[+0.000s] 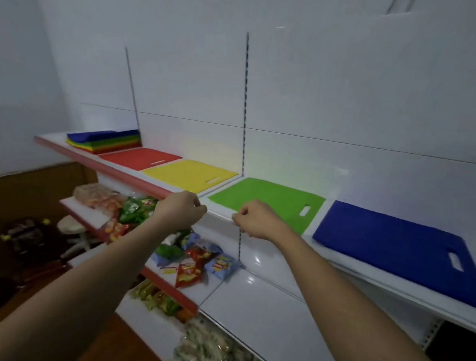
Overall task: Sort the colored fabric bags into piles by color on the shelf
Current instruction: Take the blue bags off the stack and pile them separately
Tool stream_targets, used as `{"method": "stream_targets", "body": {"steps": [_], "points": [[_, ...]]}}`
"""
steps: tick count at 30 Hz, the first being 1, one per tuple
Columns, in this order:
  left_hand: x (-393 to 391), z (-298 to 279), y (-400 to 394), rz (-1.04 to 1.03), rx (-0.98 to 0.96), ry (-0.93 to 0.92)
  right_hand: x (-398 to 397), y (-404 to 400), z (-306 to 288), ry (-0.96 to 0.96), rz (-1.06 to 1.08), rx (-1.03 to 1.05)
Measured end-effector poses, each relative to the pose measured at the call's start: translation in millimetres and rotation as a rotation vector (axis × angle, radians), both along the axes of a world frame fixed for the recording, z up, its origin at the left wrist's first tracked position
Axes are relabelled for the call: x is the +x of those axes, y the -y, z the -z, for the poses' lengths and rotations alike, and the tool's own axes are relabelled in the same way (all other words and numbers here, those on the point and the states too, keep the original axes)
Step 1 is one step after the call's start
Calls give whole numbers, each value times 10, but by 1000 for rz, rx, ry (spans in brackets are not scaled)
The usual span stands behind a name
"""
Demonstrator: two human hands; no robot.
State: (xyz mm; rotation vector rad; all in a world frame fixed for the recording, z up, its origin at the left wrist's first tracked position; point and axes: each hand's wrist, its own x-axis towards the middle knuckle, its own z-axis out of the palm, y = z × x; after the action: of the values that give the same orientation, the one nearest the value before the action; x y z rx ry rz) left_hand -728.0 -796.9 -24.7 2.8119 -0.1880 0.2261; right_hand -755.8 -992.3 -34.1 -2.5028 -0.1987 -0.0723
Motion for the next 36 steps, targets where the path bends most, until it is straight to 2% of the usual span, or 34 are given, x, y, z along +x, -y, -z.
{"method": "stream_targets", "body": {"steps": [5, 17, 22, 31, 36], "points": [[-25, -104, -1073, -128, -71, 11, 286, -1122, -84, 10, -162, 23], [77, 91, -3496, -336, -115, 13, 952, -3701, -12, 33, -343, -6], [273, 44, -4143, -404, -119, -9, 1270, -4406, -116, 31, -390, -73], [1169, 94, -4968, -462, -158, -30, 2357, -5417, -100, 25, -499, -110], [1723, 36, -5400, -512, -123, -8, 2947, -5878, -186, 27, -564, -49]]}}
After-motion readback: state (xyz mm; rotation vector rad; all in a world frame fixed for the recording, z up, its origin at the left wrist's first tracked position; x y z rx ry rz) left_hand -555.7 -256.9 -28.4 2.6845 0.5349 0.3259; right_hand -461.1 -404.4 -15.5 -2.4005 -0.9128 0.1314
